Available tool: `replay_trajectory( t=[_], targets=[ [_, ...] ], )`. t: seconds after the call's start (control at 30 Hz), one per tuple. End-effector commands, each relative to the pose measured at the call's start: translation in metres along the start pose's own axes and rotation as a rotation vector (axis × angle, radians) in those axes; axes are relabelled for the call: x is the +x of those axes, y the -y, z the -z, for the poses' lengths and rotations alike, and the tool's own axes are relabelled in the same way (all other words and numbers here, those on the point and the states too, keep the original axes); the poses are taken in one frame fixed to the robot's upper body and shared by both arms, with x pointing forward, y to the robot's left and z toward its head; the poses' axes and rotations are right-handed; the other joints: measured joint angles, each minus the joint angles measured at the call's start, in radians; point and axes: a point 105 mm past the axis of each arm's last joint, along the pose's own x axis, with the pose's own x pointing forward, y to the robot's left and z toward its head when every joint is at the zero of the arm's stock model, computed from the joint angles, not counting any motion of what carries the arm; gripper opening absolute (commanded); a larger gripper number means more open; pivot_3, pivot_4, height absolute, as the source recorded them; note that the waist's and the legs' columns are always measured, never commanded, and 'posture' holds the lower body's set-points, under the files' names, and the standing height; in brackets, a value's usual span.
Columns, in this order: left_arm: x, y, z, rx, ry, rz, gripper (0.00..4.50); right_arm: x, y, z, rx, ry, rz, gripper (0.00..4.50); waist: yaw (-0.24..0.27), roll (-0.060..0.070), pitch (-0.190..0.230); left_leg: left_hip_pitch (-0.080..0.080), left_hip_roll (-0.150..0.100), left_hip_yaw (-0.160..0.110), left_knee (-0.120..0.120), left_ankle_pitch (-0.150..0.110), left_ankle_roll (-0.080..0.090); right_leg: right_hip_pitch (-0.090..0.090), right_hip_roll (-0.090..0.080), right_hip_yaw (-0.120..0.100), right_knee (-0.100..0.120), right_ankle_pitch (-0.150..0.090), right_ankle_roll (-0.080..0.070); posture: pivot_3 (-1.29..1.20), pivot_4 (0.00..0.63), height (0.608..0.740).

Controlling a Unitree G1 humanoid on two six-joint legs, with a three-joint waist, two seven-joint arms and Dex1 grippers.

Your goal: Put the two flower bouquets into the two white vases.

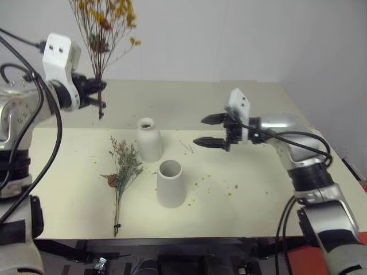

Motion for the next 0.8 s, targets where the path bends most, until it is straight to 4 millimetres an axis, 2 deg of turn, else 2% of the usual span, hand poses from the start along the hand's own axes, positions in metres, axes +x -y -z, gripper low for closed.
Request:
replay_trajectory(
  t=[0.03,0.13,0.23,0.4,0.53,0.7,0.8],
  targets=[
    [0.009,0.003,-0.031,0.009,0.123,0.052,0.01,0.009,0.004,-0.009,-0.015,-0.012,0.020,4.50,0.003,0.000,0.000,-0.001,0.000,0.000,0.000,0.000,0.000,0.000,0.000,0.000,0.000,0.000,0.000,0.00,0.150,0.740],
    [0.018,0.015,-0.040,-0.008,0.203,0.149,0.01,0.018,0.005,-0.010,-0.004,-0.033,0.019,4.50,0.002,0.000,0.000,-0.003,-0.002,0.000,0.000,0.000,0.000,-0.002,-0.002,0.000,0.000,0.000,0.001,0.00,0.150,0.740],
    [0.023,0.024,-0.039,-0.040,0.230,0.225,0.01,0.024,0.008,-0.012,0.033,-0.055,0.037,4.50,0.000,0.000,0.000,-0.004,-0.002,0.000,0.001,0.000,0.000,-0.003,-0.003,0.000,0.000,0.001,0.002,0.00,0.150,0.740],
    [0.032,0.042,-0.021,-0.079,0.199,0.360,0.01,0.029,0.010,-0.017,0.036,-0.044,0.056,4.50,-0.008,0.000,0.000,-0.005,-0.002,-0.001,0.001,0.000,0.000,-0.004,-0.003,0.000,0.001,0.001,0.002,0.00,0.150,0.740],
    [0.038,0.044,-0.013,-0.068,0.165,0.365,0.01,0.030,0.010,-0.017,0.037,-0.041,0.061,4.50,-0.019,0.000,0.000,-0.006,-0.002,-0.001,0.001,0.000,0.000,-0.004,-0.003,0.000,0.002,0.001,0.002,0.00,0.150,0.740],
    [0.036,0.050,0.007,-0.012,0.146,0.417,0.01,0.029,0.008,-0.016,0.039,-0.039,0.065,4.50,-0.026,0.000,0.000,-0.006,-0.002,-0.001,0.001,0.000,0.000,-0.005,-0.003,0.000,0.002,0.001,0.002,0.00,0.150,0.740],
    [0.032,0.052,0.012,-0.017,0.179,0.441,0.01,0.027,0.008,-0.013,0.040,-0.048,0.066,4.50,-0.027,0.000,0.000,-0.005,-0.002,-0.001,0.001,0.000,0.000,-0.005,-0.003,0.000,0.004,0.001,0.002,0.00,0.150,0.740]
  ],
)
